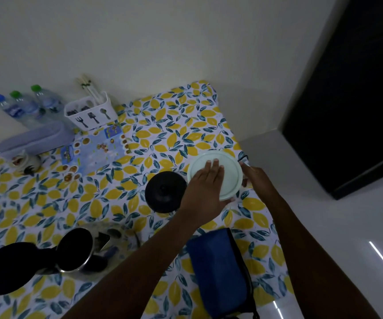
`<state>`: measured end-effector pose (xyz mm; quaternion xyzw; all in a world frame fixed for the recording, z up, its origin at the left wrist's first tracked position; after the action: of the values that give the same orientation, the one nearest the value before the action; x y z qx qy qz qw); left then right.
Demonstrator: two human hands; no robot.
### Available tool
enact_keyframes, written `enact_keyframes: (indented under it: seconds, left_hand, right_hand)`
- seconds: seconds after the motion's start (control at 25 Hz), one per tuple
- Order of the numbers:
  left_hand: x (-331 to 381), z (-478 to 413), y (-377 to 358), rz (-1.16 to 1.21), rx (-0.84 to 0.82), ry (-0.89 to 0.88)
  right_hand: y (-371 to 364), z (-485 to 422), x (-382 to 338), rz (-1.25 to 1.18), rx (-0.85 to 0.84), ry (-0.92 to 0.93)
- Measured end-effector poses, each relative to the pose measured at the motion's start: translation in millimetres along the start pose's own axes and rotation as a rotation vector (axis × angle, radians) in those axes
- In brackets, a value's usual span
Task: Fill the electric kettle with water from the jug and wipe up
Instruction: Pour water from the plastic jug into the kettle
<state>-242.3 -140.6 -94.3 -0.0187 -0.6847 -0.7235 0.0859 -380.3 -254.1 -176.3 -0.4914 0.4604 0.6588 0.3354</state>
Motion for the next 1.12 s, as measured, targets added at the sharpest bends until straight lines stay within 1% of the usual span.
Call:
enact_keyframes:
  seconds: [0.08,0.16,0.24,0.32,0.44,0.52,0.64,0.8,0.88,1.0,1.12]
  left_hand:
    - [0,0,2,0.000,-0.001,0.001]
    - [0,2,3,-0.008,-0.016,-0.006]
    - [-2,4,4,-0.032,-0.035,-0.034]
    - [-7,10,4,-0.054,-0.062,-0.061]
    - [-15,23,13,-0.039,-0.080,-0.064]
    - [-18,34,23,-0.012,-0.049,-0.049]
    - [-29,58,48,0.031,0.060,0.021]
    - [-59,106,70,0.103,0.102,0.114]
    - [-75,128,79,0.140,0.120,0.151]
    - [-99,153,97,0.190,0.166,0.198]
    - [-120,174,110,0.262,0.205,0.232]
  right_hand:
    - [-2,1,3,-0.095,0.023,-0.032]
    - [-5,6,3,-0.224,0.073,-0.053]
    - [-10,14,4,-0.296,0.128,-0.058]
    - [-14,25,6,-0.332,0.195,-0.068]
    - [-20,43,-6,-0.311,0.264,-0.052]
    - [-23,54,-18,-0.316,0.283,-0.028]
    - [-36,65,-47,-0.341,0.252,0.028]
    - [-70,78,-94,-0.272,0.160,0.105]
    - [-91,82,-113,-0.241,0.133,0.105]
    - [-121,91,-143,-0.205,0.131,0.052]
    - [-145,97,-168,-0.177,0.084,0.087]
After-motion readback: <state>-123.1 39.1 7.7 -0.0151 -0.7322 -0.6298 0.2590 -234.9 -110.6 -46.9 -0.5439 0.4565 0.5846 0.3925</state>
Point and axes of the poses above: each hand's wrist, its own z-axis away from the middle knuckle, its own y-axis out of the back of the hand, x = y × z, the point moved 6 cm from there along -z, towards the middle knuckle, and after that the axes turned 14 degrees about y, right-handed, at the moved point
